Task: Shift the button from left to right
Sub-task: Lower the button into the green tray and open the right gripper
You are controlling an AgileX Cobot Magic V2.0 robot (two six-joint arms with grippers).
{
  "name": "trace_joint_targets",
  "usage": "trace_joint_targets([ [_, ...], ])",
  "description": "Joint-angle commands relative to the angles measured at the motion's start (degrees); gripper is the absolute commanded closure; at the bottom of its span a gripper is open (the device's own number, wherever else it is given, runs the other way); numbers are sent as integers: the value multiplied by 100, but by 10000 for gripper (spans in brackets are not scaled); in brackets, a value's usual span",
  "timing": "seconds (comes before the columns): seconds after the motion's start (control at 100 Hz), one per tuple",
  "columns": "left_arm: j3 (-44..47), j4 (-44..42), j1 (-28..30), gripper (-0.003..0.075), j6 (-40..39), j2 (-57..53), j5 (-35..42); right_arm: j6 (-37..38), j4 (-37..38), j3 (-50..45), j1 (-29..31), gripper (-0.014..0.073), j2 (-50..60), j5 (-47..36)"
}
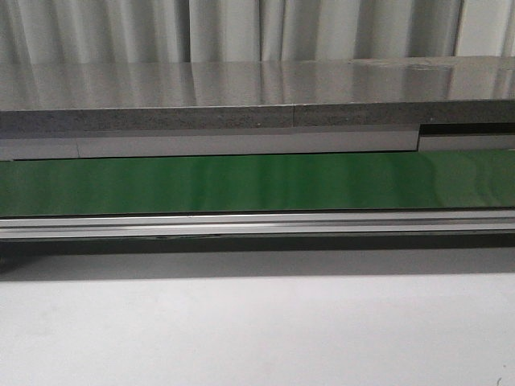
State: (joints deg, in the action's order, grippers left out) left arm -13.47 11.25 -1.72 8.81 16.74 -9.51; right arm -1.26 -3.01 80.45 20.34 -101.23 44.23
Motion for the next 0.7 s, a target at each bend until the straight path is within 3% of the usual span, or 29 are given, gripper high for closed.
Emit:
trace_joint_targets([
  [0.0,-158,64,-35,741,-5,29,487,-62,-198,162,-163,144,606,-254],
  [0.3,-158,64,-35,741,-5,29,487,-70,-204,-529,-1239,144,1895,-993],
  [0.69,-158,64,-35,741,-5,29,487,-70,-204,-3364,-2412,144,4580,-3278],
])
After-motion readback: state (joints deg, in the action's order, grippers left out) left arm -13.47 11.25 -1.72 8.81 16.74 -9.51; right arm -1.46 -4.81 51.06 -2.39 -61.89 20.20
